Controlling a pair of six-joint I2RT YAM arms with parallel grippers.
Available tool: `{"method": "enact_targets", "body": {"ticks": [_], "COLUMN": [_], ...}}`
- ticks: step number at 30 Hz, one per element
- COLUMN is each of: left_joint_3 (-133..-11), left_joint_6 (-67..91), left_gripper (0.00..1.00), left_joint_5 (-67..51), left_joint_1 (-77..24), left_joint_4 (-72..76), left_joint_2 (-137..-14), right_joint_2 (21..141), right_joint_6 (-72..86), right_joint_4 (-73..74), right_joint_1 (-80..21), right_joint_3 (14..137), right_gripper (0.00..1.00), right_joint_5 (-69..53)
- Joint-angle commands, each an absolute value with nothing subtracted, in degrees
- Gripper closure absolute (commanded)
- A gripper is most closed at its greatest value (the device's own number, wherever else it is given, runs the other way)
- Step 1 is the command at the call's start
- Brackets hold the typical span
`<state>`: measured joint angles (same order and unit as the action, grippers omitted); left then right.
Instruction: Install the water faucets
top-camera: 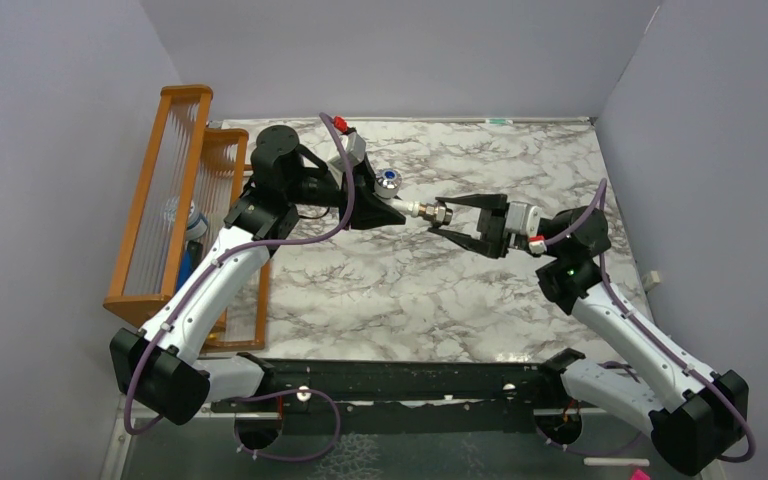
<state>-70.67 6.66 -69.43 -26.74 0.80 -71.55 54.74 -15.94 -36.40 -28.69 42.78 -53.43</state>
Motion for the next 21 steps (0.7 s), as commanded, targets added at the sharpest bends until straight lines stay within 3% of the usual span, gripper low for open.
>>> {"method": "enact_targets", "body": {"ticks": [1, 7, 21], "left_joint_3": [-70.8, -70.7, -71.5], "left_joint_6": [7.0, 7.0, 6.8], "left_gripper": [1.00, 1.00, 1.00], "left_joint_5": [-71.8, -70.3, -68.7], "left_joint_1": [-27.0, -27.0, -27.0], "left_joint_4": [4.8, 6.6, 10.6], "left_joint_2": [-70.5, -70.0, -69.5], "right_joint_2": [55.2, 56.7, 56.6], "right_joint_6": [-11.2, -0.4, 21.3], "right_joint_4": [-38.9, -39.2, -27.5], "right_joint_1": [-29.2, -29.3, -29.3], "right_joint_3": [44.7, 45.1, 48.5], "right_gripper": [0.84, 0.99, 0.99], "right_joint_5": [-53.6, -51.3, -45.9]}}
